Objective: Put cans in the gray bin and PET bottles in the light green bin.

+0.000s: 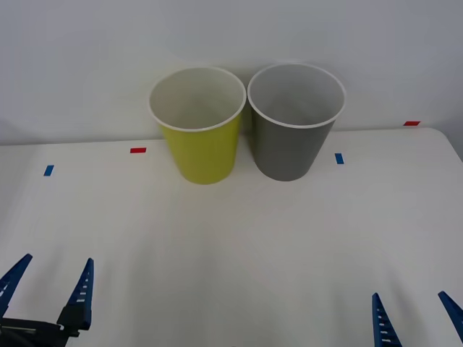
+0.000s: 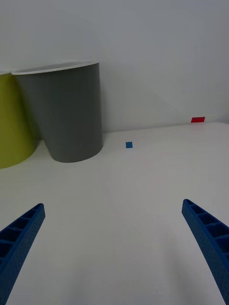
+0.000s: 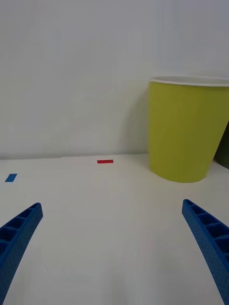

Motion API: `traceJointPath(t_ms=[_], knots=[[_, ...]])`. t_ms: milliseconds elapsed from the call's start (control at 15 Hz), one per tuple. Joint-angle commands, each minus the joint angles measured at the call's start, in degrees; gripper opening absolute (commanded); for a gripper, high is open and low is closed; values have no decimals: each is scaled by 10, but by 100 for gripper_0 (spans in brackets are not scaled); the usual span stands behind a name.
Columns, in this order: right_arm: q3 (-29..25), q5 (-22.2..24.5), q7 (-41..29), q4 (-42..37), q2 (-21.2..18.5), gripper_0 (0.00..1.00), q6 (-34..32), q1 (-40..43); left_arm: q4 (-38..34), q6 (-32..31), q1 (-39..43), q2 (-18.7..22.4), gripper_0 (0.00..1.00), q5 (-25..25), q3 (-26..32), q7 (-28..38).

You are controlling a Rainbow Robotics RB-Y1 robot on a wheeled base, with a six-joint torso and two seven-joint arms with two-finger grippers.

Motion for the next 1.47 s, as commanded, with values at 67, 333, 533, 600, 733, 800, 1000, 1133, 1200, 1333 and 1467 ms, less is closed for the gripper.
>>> traceJointPath(t_ms=[67,333,533,600,733,800,1000,1133,1200,1333,1467], knots=[[0,0,0,0,0,100,0,0,0,-18,46,-24,100,-33,1,-3],[0,0,0,0,0,100,0,0,1,-44,107,-49,100,-81,5,-6],[0,0,0,0,0,100,0,0,0,-44,112,-49,100,-82,5,-7],[0,0,0,0,0,100,0,0,0,-44,112,-49,100,-82,5,-7],[0,0,0,0,0,100,0,0,0,-44,112,-49,100,-82,5,-7],[0,0,0,0,0,100,0,0,0,-44,112,-49,100,-82,5,-7],[0,0,0,0,0,100,0,0,0,-44,112,-49,100,-82,5,-7],[0,0,0,0,0,100,0,0,0,-44,112,-49,100,-82,5,-7],[0,0,0,0,0,100,0,0,0,-44,112,-49,100,-82,5,-7],[0,0,0,0,0,100,0,0,0,-44,112,-49,100,-82,5,-7],[0,0,0,0,0,100,0,0,0,-44,112,-49,100,-82,5,-7]])
